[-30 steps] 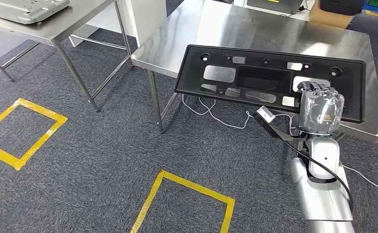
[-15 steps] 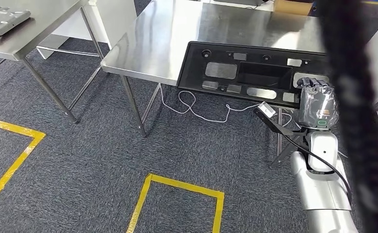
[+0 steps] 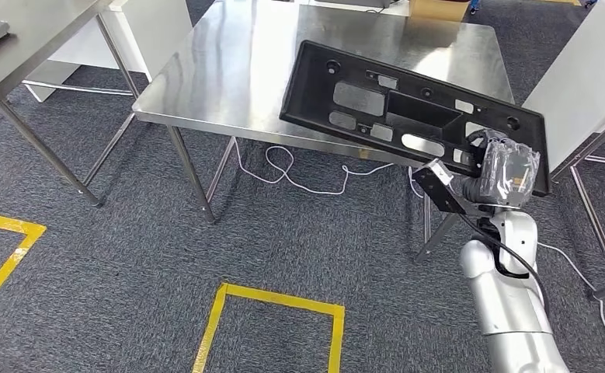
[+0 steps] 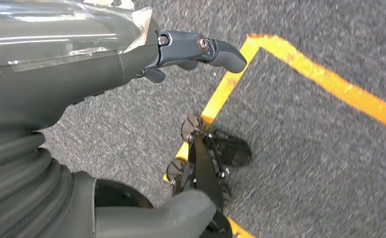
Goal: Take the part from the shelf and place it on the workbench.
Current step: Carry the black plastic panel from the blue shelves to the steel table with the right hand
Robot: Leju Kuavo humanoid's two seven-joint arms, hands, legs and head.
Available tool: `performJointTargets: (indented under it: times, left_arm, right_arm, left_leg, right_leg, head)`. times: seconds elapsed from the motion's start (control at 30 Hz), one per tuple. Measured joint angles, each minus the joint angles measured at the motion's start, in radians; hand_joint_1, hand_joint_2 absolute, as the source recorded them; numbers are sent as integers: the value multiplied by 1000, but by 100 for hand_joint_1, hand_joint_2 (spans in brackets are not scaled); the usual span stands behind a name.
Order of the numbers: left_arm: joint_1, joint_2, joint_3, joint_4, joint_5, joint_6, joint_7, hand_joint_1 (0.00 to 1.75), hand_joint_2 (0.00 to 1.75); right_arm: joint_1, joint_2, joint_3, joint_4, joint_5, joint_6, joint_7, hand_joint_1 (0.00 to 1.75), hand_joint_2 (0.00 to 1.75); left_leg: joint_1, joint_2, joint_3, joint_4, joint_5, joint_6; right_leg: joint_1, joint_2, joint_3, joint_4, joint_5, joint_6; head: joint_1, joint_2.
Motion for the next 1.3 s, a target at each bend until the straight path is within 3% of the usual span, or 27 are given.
performJointTargets:
  times: [0.03, 0.1, 0.37, 1.07, 1.17, 1.23, 1.3]
  left_arm:
    - [0, 0, 2, 0, 0, -2, 0, 0, 175]
    - [0, 1, 3, 0, -2, -5, 1, 0, 175]
    - [0, 2, 3, 0, -14, -13, 1, 0, 175]
    - [0, 3, 3, 0, -21, -31, -15, 0, 175]
    - [0, 3, 3, 1, -20, -37, -12, 0, 175]
    - [-1, 2, 3, 1, -20, -35, -7, 0, 175]
    - [-1, 1, 3, 2, -20, -32, -1, 0, 175]
  right_arm:
    - [0, 0, 0, 2, -39, 6, -14, 175, 175]
    - [2, 0, -2, 3, -82, 10, -29, 175, 175]
    - [39, -9, -18, -24, -113, 17, -35, 175, 175]
    - [96, -37, -40, -106, -106, 71, -28, 175, 175]
    - [106, -43, -45, -124, -93, 81, -22, 175, 175]
    - [109, -47, -49, -139, -85, 88, -19, 175, 175]
    - [113, -50, -52, -147, -82, 93, -18, 175, 175]
  left_leg:
    - [-3, -1, 0, -1, 1, -3]
    - [-9, -3, 0, 0, 2, 0]
    - [-18, -4, -1, 0, 1, 12]
    - [-13, -3, 1, 0, 0, 14]
    - [-9, -2, 10, -17, 2, 27]
    - [2, 2, 32, -47, 13, 40]
    - [9, 6, 44, -60, 18, 42]
  right_leg:
    - [2, -1, -1, 1, -1, 0]
    - [1, -3, 0, 1, 0, 2]
    - [-4, -4, 2, -1, 1, 10]
    - [-5, -4, 1, -2, -1, 13]
    - [-11, -5, 7, -13, 2, 22]
    - [-11, -11, -7, 22, -15, 23]
    - [-16, -14, -62, 133, -60, 16]
  head:
    - [0, 0]
    - [0, 0]
    - [0, 0]
    - [0, 0]
    - [-1, 0]
    - [0, 0]
    - [2, 0]
